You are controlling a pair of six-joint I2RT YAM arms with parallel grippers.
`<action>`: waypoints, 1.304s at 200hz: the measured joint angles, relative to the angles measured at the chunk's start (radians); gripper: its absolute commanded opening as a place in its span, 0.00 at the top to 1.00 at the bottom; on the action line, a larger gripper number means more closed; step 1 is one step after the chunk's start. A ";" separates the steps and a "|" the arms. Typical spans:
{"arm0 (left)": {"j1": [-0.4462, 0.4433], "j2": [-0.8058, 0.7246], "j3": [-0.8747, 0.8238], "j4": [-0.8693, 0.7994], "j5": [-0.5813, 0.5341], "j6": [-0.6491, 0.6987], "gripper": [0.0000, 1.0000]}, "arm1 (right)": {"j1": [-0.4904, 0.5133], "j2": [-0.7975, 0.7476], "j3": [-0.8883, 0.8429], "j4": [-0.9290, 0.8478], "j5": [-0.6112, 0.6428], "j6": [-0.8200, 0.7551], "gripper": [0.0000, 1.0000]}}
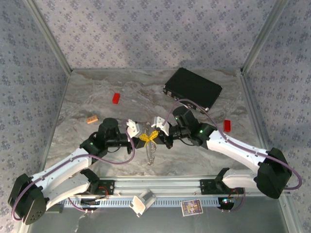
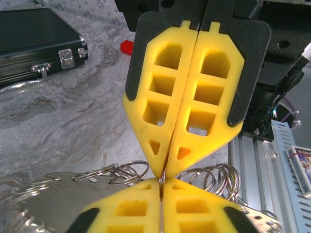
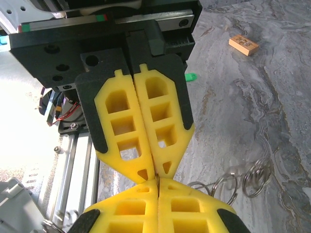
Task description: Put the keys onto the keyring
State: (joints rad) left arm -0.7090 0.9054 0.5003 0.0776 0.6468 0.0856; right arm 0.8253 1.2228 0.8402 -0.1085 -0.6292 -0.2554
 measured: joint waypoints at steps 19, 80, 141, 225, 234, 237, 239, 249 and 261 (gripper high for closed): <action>0.000 0.000 0.000 0.000 0.000 0.003 1.00 | 0.000 0.002 0.000 0.001 0.000 0.002 1.00; -0.014 -0.027 -0.027 0.018 -0.049 -0.035 1.00 | -0.007 0.000 -0.003 0.040 0.020 0.041 0.58; -0.052 -0.034 -0.061 0.031 -0.135 -0.043 1.00 | -0.043 -0.032 -0.082 0.075 0.023 0.026 0.58; -0.095 -0.034 -0.061 0.031 -0.147 0.059 1.00 | 0.008 -0.031 -0.097 0.055 0.076 -0.121 0.83; -0.097 -0.034 -0.061 0.031 -0.147 0.064 1.00 | 0.011 -0.031 -0.097 0.050 0.075 -0.135 0.89; -0.097 -0.034 -0.061 0.031 -0.147 0.066 1.00 | 0.013 -0.031 -0.097 0.048 0.075 -0.135 0.90; -0.097 -0.034 -0.062 0.031 -0.148 0.067 1.00 | 0.014 -0.031 -0.097 0.047 0.075 -0.136 0.91; -0.097 -0.033 -0.062 0.031 -0.148 0.072 1.00 | 0.017 -0.031 -0.097 0.042 0.071 -0.149 0.94; -0.097 -0.032 -0.062 0.030 -0.150 0.076 1.00 | 0.018 -0.031 -0.097 0.034 0.065 -0.156 0.99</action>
State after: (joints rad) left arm -0.8062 0.8730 0.4385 0.1078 0.4965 0.1616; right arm 0.8429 1.1919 0.7429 -0.0746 -0.5640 -0.4118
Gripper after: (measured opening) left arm 0.051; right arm 0.056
